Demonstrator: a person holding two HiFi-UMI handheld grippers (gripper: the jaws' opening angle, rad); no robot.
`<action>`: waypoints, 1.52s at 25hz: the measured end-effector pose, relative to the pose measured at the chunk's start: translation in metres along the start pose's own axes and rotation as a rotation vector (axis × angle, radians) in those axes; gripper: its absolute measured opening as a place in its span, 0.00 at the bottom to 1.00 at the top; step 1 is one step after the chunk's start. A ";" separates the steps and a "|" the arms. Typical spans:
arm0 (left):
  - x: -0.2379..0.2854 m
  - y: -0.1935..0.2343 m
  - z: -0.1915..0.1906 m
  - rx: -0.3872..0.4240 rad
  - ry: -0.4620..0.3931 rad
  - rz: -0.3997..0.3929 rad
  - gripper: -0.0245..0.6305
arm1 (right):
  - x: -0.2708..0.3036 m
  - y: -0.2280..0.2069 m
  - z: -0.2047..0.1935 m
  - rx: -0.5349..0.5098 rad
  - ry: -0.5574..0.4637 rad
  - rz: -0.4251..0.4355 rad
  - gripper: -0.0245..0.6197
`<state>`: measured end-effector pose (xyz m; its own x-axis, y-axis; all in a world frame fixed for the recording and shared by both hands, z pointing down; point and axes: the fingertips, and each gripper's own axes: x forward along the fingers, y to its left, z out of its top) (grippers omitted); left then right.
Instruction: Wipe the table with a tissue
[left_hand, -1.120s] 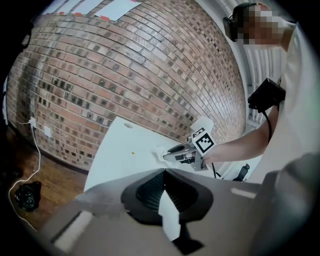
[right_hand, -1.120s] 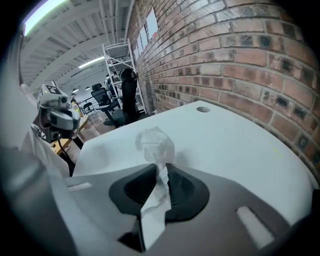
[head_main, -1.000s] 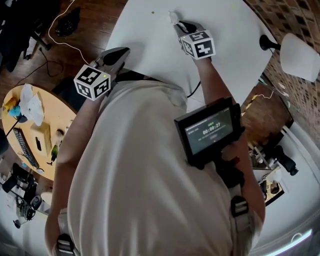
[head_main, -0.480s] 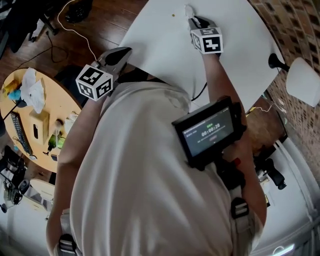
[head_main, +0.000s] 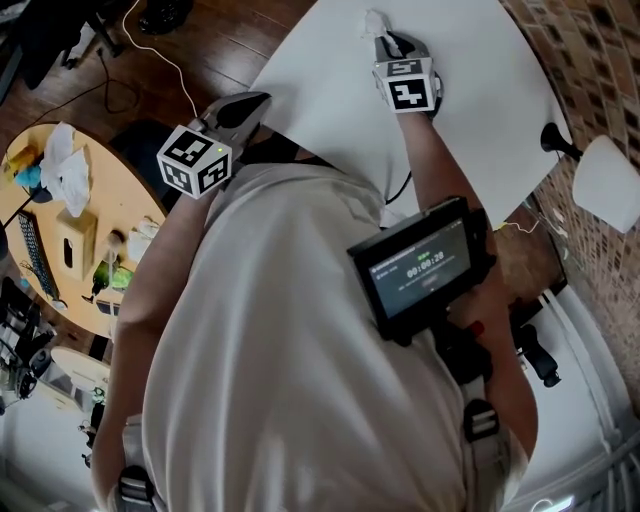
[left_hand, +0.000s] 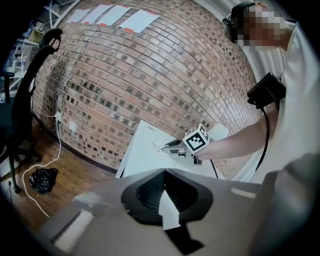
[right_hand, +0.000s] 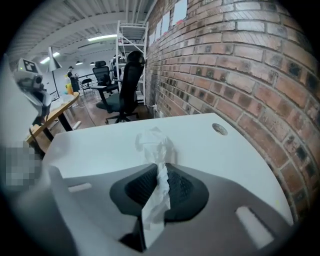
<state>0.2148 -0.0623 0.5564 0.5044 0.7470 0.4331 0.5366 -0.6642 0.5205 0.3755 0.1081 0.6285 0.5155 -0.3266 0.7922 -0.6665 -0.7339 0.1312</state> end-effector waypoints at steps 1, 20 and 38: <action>0.001 0.000 0.001 0.002 -0.001 -0.001 0.05 | 0.001 0.007 0.003 -0.015 -0.006 0.015 0.11; 0.020 -0.020 -0.006 0.022 0.025 -0.070 0.05 | -0.029 0.140 -0.020 -0.329 0.013 0.535 0.12; 0.041 -0.044 0.009 0.096 0.069 -0.202 0.05 | -0.147 0.108 -0.060 0.547 -0.247 0.559 0.12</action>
<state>0.2183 -0.0025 0.5444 0.3346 0.8631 0.3784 0.6853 -0.4984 0.5309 0.1957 0.1131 0.5622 0.3313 -0.8052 0.4919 -0.5365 -0.5896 -0.6038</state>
